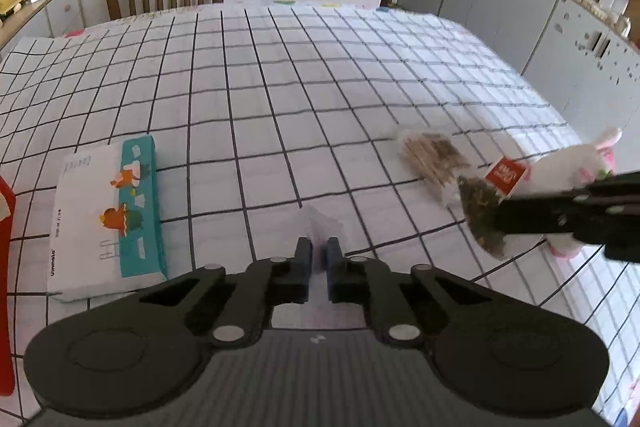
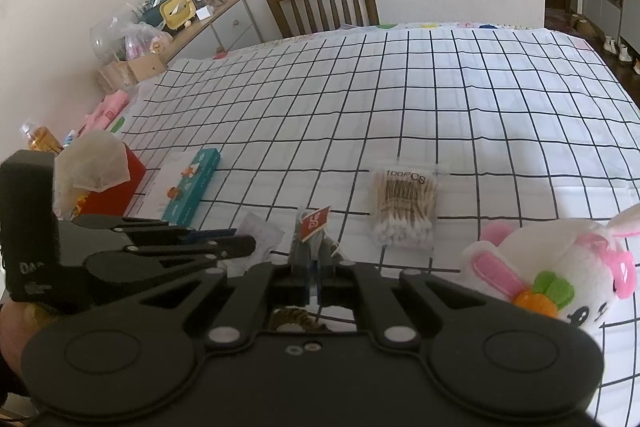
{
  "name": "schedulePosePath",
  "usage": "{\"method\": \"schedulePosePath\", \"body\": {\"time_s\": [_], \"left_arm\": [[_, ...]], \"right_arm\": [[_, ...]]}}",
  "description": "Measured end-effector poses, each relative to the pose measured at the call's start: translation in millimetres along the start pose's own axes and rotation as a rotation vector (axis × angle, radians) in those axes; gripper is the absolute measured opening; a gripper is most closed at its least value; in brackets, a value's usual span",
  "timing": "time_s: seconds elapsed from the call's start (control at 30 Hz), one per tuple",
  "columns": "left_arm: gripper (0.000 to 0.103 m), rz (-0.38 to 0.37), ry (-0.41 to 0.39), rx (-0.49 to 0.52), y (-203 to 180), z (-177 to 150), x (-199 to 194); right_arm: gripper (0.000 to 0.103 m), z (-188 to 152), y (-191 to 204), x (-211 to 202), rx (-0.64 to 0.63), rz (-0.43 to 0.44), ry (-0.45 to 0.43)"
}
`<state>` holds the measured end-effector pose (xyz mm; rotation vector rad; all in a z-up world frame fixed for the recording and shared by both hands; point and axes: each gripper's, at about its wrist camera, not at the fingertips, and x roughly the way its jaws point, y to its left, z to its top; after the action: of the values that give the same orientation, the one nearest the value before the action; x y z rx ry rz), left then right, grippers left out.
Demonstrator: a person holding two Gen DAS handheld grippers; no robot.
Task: Organize soft objects
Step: 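Lift the paper slip and tea bag and carry them toward the tin box, then lower the paper slip and tea bag over the tin box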
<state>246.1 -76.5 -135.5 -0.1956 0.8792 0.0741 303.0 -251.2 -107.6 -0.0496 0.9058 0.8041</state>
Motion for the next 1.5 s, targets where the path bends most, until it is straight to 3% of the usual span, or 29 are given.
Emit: {"method": "schedulePosePath", "body": {"time_s": [0.37,0.73,1.5], "left_arm": [[0.005,-0.054,-0.067,-0.03,7.1,1.3,-29.2],[0.005,-0.114,-0.13,-0.105,47.3,4.5,-81.4],[0.005,0.034,-0.232,-0.174,216.1,-13.0,-180.4]], "right_arm": [[0.003,-2.9,13.1,-11.2,-0.003,-0.029,-0.016],[0.003,2.6,60.5,-21.6,-0.044,0.008,-0.037],[0.003,30.5,251.3,35.9,-0.2,0.161,-0.04]]}}
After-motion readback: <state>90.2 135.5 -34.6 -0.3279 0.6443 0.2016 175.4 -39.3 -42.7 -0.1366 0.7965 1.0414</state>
